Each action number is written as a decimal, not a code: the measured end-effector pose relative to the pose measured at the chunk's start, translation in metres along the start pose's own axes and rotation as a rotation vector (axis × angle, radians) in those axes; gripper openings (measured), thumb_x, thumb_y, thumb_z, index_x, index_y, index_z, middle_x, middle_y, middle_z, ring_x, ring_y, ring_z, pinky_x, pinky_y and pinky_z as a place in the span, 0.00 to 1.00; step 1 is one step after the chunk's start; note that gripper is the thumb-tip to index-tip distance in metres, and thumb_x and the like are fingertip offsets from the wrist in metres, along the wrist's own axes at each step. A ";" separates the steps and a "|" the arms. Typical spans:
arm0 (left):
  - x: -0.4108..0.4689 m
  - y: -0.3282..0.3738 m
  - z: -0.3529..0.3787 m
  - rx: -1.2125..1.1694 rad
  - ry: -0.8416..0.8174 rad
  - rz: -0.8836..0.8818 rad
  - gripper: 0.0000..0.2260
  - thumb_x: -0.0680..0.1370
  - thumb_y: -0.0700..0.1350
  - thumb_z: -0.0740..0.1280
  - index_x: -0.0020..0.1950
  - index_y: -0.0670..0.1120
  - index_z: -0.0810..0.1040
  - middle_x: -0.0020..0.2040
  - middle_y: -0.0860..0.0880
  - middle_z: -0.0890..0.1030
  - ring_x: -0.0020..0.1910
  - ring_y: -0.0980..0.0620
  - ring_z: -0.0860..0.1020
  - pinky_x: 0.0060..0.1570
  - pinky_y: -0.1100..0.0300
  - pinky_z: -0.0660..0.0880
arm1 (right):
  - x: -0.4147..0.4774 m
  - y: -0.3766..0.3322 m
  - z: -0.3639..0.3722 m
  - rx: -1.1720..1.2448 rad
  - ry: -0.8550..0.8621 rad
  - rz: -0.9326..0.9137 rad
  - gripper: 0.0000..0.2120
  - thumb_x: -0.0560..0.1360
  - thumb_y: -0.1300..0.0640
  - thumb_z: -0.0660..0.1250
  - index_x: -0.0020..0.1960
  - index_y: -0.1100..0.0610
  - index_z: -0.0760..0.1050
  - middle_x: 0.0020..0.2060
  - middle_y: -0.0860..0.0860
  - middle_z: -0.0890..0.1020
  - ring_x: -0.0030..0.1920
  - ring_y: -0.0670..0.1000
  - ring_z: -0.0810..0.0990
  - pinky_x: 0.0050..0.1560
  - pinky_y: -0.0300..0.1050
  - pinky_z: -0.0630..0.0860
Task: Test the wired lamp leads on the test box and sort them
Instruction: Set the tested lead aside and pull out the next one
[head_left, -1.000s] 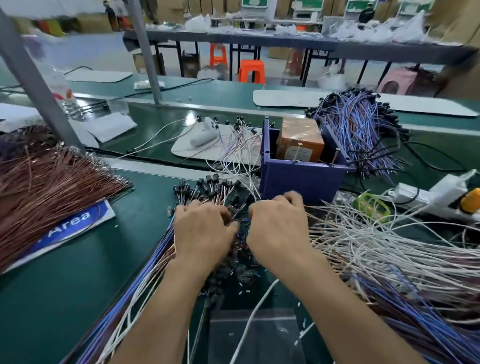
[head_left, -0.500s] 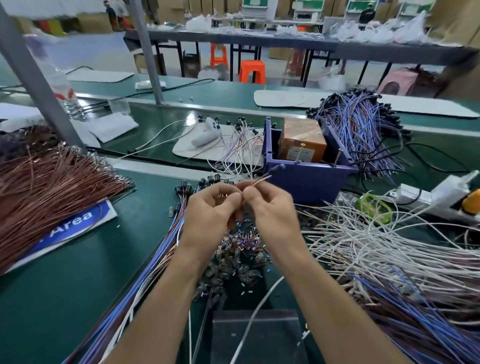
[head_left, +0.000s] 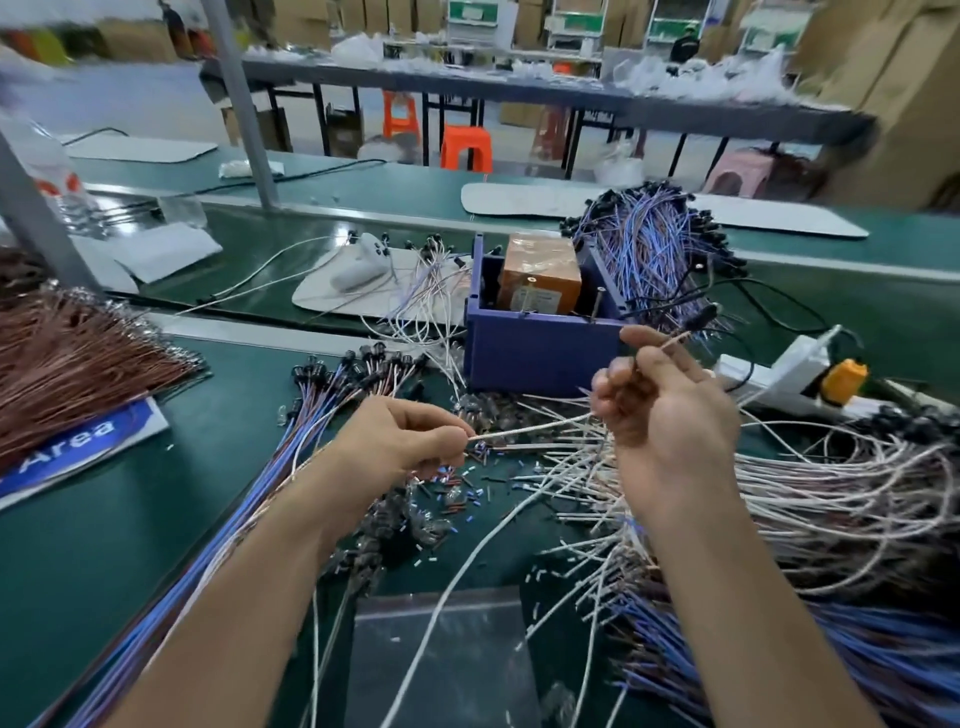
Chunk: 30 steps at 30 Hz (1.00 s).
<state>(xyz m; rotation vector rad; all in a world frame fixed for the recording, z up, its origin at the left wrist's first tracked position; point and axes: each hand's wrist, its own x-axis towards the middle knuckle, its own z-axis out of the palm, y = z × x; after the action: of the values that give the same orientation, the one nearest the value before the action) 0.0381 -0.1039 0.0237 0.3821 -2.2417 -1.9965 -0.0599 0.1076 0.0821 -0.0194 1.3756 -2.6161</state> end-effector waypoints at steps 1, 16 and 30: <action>0.001 -0.001 0.002 0.027 0.021 -0.006 0.03 0.75 0.40 0.77 0.45 0.48 0.89 0.37 0.45 0.86 0.31 0.56 0.78 0.32 0.67 0.73 | 0.002 0.003 -0.004 0.008 -0.009 0.007 0.15 0.84 0.65 0.57 0.49 0.60 0.81 0.29 0.53 0.76 0.29 0.51 0.75 0.30 0.43 0.71; -0.016 0.009 -0.060 -0.044 0.042 -0.110 0.09 0.66 0.42 0.82 0.43 0.41 0.88 0.37 0.41 0.84 0.33 0.54 0.80 0.30 0.69 0.74 | 0.033 -0.019 -0.049 0.415 0.144 -0.049 0.14 0.83 0.64 0.56 0.44 0.57 0.77 0.27 0.47 0.65 0.26 0.47 0.64 0.30 0.38 0.66; -0.012 0.009 -0.073 -0.196 0.589 -0.044 0.04 0.79 0.37 0.68 0.52 0.38 0.82 0.36 0.46 0.87 0.29 0.57 0.83 0.40 0.64 0.81 | 0.042 -0.021 -0.066 0.561 0.241 0.030 0.14 0.84 0.66 0.54 0.43 0.57 0.71 0.25 0.46 0.62 0.23 0.46 0.60 0.24 0.37 0.61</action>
<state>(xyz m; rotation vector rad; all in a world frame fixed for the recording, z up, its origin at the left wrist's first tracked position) 0.0672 -0.1693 0.0428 0.8668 -1.6761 -1.7896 -0.1113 0.1657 0.0584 0.3987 0.6395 -2.9507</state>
